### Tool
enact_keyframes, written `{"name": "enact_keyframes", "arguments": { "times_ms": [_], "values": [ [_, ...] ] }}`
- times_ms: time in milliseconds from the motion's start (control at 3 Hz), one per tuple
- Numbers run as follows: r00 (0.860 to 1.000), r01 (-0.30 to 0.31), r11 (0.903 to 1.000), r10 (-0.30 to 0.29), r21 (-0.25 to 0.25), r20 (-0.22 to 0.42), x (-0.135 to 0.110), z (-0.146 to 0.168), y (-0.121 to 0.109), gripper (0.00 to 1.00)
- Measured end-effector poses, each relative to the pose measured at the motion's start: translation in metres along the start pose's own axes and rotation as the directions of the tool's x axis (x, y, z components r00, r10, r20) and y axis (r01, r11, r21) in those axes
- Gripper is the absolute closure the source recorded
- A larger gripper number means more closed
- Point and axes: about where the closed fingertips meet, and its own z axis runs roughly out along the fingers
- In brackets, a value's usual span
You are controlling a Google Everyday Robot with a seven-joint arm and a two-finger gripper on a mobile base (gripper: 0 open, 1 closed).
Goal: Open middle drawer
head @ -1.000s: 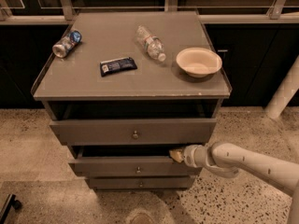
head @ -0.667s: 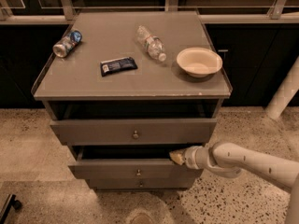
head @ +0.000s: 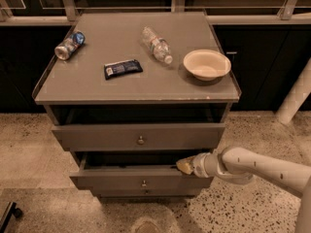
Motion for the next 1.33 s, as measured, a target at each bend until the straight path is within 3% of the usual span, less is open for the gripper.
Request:
{"name": "enact_keyframes", "arguments": {
  "times_ms": [333, 1000, 1333],
  "values": [
    [1.000, 0.000, 1.0000, 0.000, 0.000, 0.000, 0.000, 0.000, 0.000, 1.00],
    [1.000, 0.020, 0.9980, -0.020, 0.060, 0.005, -0.016, 0.012, -0.014, 1.00],
    [0.999, 0.041, 0.9983, -0.040, 0.041, -0.032, -0.008, 0.023, -0.013, 1.00]
  ]
}}
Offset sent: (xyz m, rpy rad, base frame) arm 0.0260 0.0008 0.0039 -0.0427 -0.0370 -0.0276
